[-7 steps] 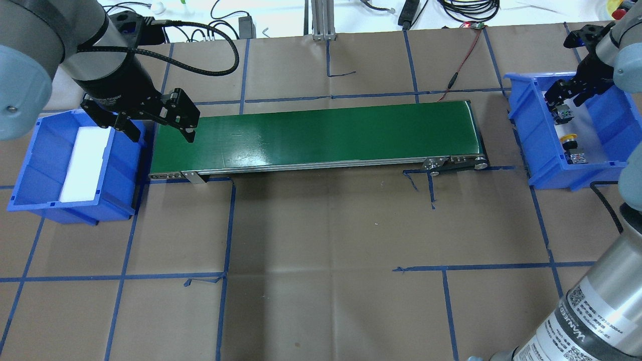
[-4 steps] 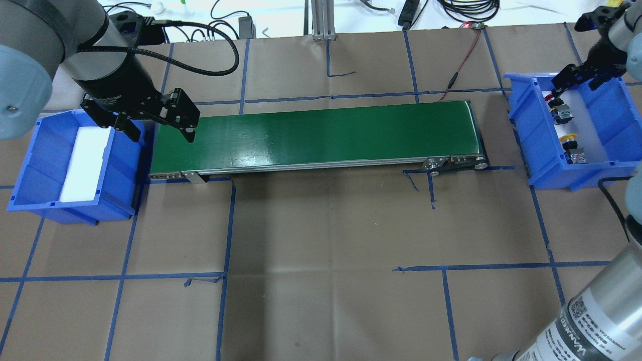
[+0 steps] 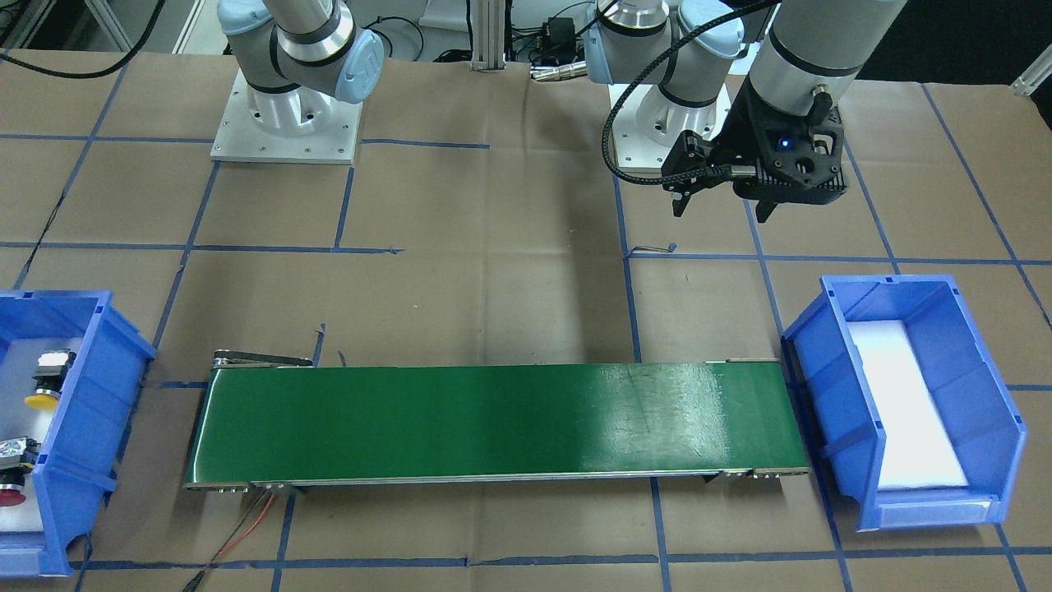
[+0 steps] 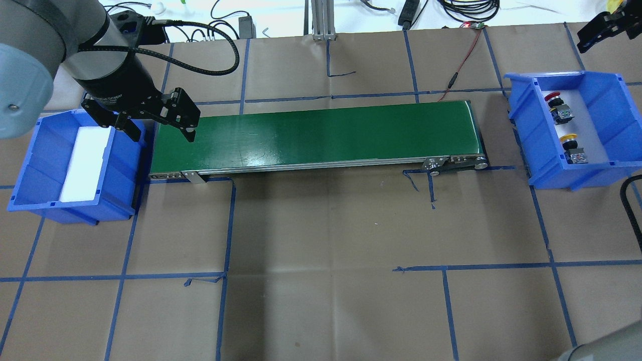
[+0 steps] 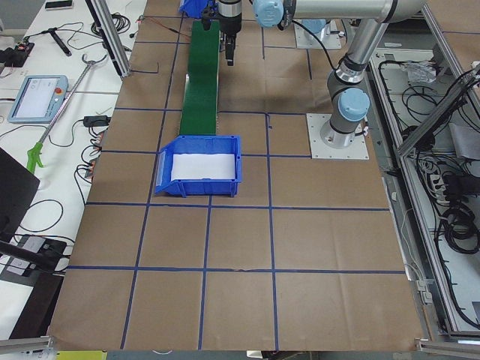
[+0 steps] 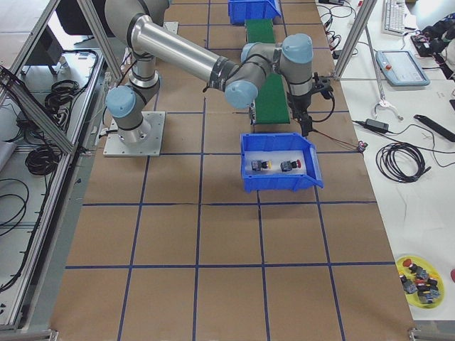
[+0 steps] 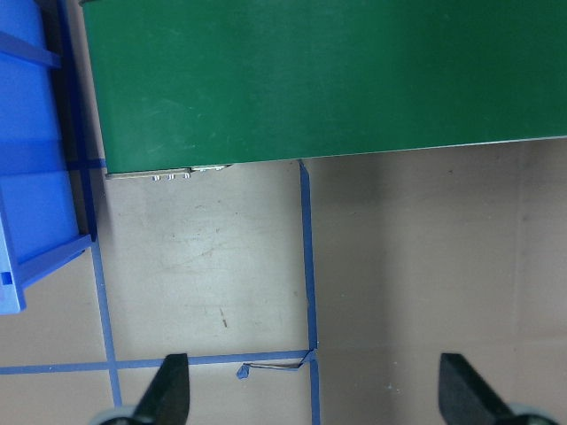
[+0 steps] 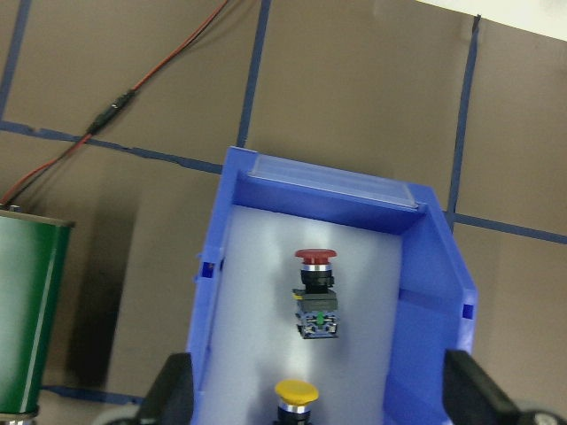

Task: Transport two buttons from left to right

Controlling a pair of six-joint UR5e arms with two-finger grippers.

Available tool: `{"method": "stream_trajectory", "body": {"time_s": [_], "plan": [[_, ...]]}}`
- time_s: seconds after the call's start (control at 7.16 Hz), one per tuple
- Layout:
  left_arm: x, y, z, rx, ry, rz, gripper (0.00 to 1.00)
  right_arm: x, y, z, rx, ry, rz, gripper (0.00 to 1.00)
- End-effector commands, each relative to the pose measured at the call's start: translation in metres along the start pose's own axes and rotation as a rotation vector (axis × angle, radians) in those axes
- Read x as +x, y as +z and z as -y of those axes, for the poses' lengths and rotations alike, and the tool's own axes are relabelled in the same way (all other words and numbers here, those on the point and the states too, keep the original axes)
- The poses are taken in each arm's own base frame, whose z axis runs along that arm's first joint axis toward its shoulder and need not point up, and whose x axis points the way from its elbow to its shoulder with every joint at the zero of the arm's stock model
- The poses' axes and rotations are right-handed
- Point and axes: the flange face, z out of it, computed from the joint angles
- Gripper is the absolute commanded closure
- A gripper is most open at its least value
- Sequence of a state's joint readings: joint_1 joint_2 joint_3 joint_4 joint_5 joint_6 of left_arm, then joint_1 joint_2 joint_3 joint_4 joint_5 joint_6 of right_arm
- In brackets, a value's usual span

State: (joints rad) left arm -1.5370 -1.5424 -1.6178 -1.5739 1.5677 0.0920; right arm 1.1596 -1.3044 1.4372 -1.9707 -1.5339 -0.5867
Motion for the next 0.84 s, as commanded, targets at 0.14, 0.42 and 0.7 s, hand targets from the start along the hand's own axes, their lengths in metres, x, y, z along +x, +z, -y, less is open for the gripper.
{"method": "stream_trajectory", "body": {"time_s": [0.14, 0.42, 0.7], "plan": [[0.0, 0.001, 0.001, -0.001, 0.0, -0.002, 0.0, -0.146, -0.058, -0.008, -0.114, 0.18, 0.093, 0.0], [0.0, 0.0, 0.0, 0.0, -0.002, -0.002, 0.0, -0.25, -0.072, -0.027, -0.155, 0.123, 0.131, 0.0], [0.0, 0.0, 0.0, 0.0, -0.002, 0.0, 0.0, -0.287, -0.071, -0.053, -0.174, 0.209, 0.136, 0.0]]}}
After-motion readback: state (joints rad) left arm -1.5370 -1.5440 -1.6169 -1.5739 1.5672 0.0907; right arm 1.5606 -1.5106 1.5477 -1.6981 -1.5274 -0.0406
